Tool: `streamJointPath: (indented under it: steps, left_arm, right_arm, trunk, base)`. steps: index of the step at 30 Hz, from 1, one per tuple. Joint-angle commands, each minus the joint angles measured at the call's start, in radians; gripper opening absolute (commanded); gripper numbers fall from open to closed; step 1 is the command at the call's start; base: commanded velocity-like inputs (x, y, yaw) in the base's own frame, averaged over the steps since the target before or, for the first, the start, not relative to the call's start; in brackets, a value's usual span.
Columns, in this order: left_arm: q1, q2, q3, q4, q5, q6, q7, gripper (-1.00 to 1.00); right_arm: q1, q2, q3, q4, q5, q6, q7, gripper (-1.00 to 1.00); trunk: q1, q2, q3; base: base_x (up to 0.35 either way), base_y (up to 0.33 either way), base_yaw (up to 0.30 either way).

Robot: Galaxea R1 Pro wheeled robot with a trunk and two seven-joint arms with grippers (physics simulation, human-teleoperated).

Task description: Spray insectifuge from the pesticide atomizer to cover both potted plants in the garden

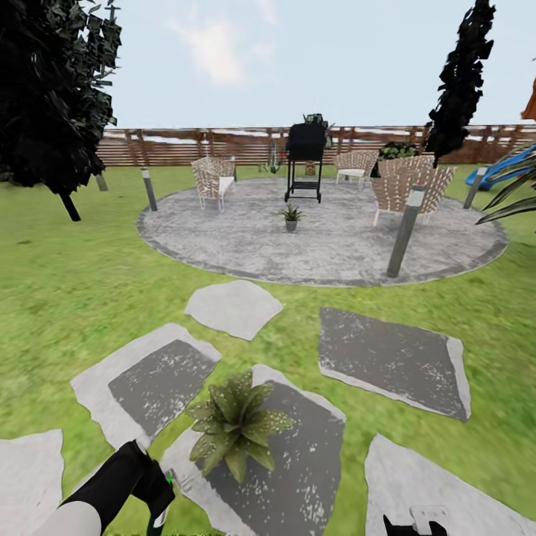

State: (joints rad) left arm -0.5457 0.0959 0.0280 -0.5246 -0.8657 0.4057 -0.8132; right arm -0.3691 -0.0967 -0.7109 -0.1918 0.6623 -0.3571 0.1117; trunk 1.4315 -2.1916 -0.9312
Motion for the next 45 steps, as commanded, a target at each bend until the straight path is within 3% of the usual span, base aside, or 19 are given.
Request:
streamJointPath:
  steps: [1, 11, 17, 29, 45]
  left_arm:
    - [0.000, -0.001, 0.003, -0.002, 0.000, 0.007, -0.006, -1.00]
    - [0.000, -0.001, 0.005, -0.002, 0.004, 0.007, -0.006, -1.00]
    - [0.000, 0.000, 0.008, -0.002, 0.004, 0.008, -0.006, -1.00]
    - [0.000, -0.001, 0.004, -0.002, -0.005, 0.008, -0.003, -1.00]
    - [0.000, -0.002, 0.004, -0.002, -0.002, 0.008, -0.002, -1.00]
  right_arm:
    - [-0.001, 0.000, -0.009, 0.000, 0.002, -0.003, 0.008, 1.00]
    - [-0.001, 0.000, -0.009, 0.000, 0.002, -0.003, 0.008, 1.00]
    - [-0.001, 0.000, -0.009, 0.000, 0.002, -0.003, 0.008, 1.00]
    - [-0.001, 0.000, -0.009, 0.000, 0.002, -0.003, 0.008, 1.00]
    - [-0.001, 0.000, -0.009, 0.000, 0.002, -0.003, 0.008, 1.00]
  trunk:
    - [0.000, 0.000, -0.001]
    - [0.000, 0.000, -0.001]
    - [0.000, 0.000, -0.001]
    - [0.000, 0.000, -0.001]
    - [0.000, 0.000, -0.001]
  base:
    - [0.000, 0.000, 0.257]
    - [0.000, -0.236, 0.048]
    - [0.104, -0.247, 0.251]
    - [0.007, -0.009, 0.274]
    - [0.078, -0.222, 0.104]
